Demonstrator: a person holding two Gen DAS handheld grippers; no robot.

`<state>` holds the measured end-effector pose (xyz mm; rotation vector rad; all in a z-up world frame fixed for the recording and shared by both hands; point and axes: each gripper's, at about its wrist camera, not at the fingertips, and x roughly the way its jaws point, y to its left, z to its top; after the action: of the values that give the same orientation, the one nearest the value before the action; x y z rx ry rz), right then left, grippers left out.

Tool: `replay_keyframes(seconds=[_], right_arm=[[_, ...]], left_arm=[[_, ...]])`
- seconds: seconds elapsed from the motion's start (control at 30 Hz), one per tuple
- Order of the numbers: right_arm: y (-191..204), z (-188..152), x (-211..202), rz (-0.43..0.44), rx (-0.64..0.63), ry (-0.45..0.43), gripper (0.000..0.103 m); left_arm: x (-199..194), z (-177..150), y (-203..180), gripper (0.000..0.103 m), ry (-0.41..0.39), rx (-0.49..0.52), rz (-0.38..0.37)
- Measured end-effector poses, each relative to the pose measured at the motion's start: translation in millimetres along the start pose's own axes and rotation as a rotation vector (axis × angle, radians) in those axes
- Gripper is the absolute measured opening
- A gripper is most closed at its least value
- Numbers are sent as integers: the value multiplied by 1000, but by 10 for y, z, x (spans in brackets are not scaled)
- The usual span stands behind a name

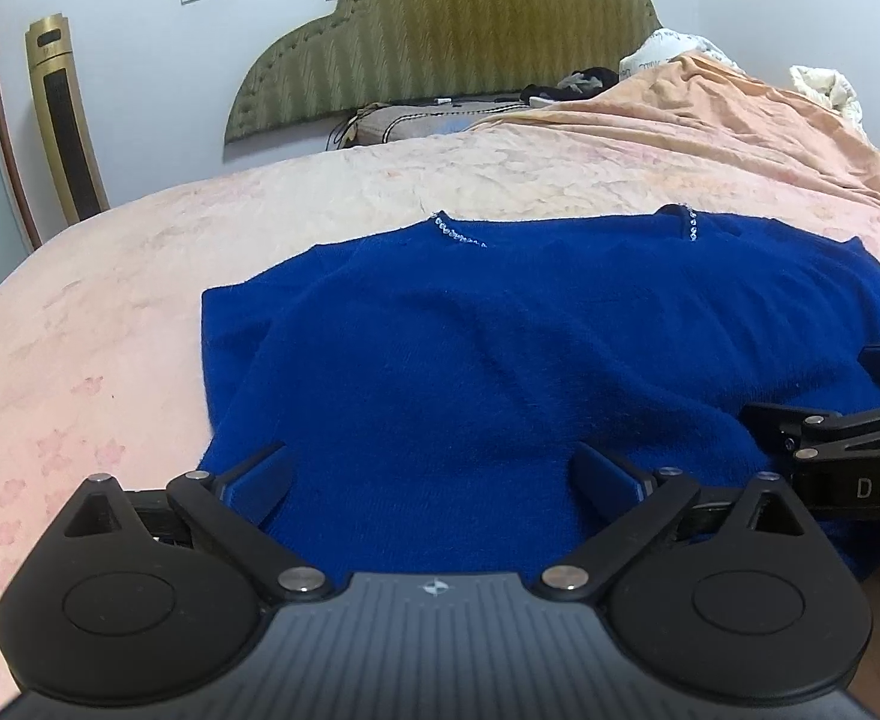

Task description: Fold small clothes

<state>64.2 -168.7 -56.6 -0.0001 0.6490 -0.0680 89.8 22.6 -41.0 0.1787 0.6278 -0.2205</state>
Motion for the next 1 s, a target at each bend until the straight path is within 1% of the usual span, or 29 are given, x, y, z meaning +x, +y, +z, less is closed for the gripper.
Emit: replay_keyframes(seconds=[0.13, 1.0], right_arm=[[4, 0, -1, 0, 2, -1, 103], [-9, -3, 1, 5, 7, -3, 103]], left_arm=[[-13, -8, -35, 102, -6, 17, 16], [-12, -9, -13, 102, -3, 9, 9]])
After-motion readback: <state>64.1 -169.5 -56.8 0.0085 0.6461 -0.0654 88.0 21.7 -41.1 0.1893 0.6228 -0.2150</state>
